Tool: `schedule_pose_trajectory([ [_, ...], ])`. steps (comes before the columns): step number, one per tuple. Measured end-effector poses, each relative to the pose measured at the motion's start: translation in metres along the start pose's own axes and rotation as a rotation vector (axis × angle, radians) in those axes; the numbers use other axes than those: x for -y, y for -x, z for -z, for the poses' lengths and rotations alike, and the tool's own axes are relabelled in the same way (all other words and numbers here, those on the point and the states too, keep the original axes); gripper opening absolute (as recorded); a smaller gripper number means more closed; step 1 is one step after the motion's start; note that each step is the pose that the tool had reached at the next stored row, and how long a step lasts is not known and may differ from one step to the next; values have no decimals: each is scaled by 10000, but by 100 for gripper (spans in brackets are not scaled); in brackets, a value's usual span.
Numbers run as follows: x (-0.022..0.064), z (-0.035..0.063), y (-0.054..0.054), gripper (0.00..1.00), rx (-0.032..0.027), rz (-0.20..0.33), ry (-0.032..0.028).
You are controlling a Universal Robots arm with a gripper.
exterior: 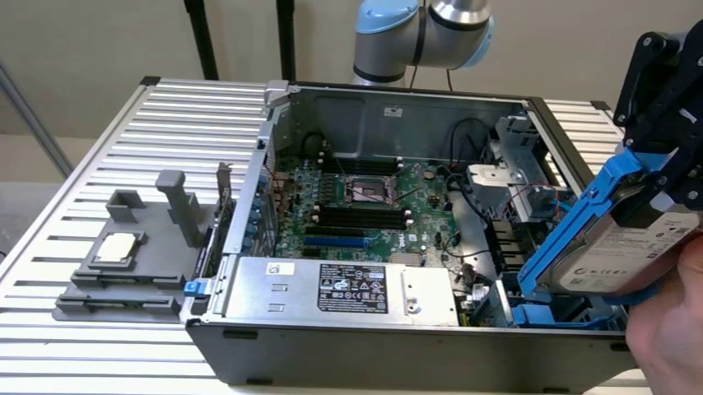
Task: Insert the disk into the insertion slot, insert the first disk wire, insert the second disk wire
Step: 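Insert the first disk wire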
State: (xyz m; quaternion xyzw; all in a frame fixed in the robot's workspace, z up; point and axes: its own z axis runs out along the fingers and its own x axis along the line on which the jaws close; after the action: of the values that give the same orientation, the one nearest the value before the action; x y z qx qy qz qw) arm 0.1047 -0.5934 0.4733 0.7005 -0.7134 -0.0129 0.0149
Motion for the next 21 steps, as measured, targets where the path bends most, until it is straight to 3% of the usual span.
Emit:
schedule_pose_trajectory([
  [21,0,1,0,32,-1,0,0],
])
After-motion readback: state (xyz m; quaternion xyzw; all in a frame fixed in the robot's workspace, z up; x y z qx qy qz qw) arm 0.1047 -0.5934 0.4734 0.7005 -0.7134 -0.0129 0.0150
